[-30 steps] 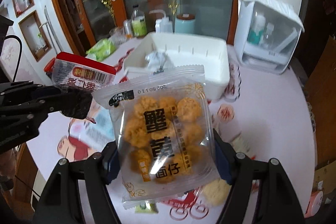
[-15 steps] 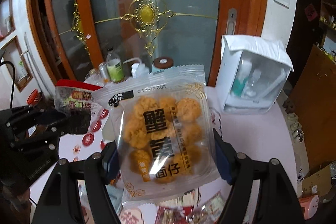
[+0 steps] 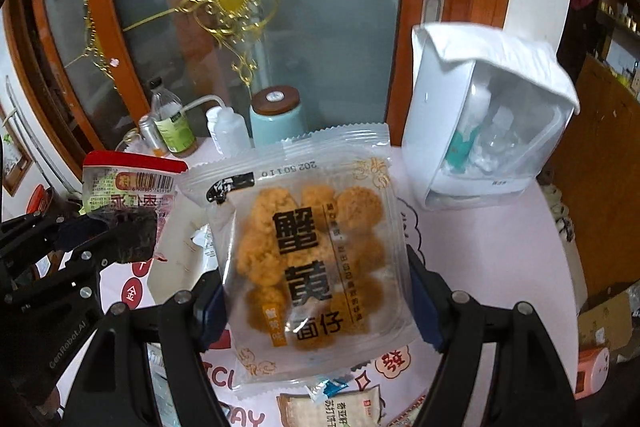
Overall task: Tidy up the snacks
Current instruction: 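Carry both packets into the white tray and open both tools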
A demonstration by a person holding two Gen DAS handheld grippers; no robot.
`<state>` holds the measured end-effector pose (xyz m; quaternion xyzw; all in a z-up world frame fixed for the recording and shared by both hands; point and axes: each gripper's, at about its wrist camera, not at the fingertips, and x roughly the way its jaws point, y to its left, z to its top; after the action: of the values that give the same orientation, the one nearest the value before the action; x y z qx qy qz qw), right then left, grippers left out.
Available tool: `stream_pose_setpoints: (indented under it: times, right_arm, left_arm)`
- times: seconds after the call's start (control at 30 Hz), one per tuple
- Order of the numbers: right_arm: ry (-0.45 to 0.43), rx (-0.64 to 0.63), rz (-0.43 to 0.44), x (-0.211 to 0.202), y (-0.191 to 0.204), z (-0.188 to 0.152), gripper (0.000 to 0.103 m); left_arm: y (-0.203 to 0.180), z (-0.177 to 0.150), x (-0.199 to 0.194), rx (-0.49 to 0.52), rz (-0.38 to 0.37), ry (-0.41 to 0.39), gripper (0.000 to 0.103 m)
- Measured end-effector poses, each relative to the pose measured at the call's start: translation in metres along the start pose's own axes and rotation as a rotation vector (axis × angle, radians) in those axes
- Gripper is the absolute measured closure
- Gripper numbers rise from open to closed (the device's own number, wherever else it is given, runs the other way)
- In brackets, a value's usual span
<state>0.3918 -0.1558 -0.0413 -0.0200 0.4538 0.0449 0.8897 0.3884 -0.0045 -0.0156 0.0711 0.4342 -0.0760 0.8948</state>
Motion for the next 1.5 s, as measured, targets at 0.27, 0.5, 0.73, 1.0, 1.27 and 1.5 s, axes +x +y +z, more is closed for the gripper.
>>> stream_pose_setpoints:
  times: [0.27,0.5,0.73,1.0,1.27,1.5]
  right_arm:
    - [0.063,0.036,-0.015,0.036,-0.009,-0.005,0.026]
    - [0.109,0.068,-0.011,0.067,-0.012,-0.006,0.024]
    - [0.142,0.093,-0.051,0.091,-0.011,-0.006,0.017]
    - [0.057,0.087,-0.049,0.083,-0.014,0.000,0.003]
    - [0.059,0.092,-0.035,0.073,-0.012,-0.003,0.003]
    - [0.056,0.096,-0.008,0.050,-0.010,-0.013,0.003]
  left_arm:
    - [-0.001,0.001,0.045,-0.016,-0.039,0.065,0.085]
    - [-0.003,-0.004,0.077,-0.021,-0.062,0.102,0.084]
    - [-0.003,-0.002,0.090,-0.045,-0.046,0.097,0.034]
    - [0.007,-0.001,0.089,-0.069,-0.026,0.099,0.016]
    - [0.008,-0.005,0.075,-0.059,-0.011,0.090,0.016]
    - [0.006,-0.013,0.052,-0.036,0.008,0.077,0.016]
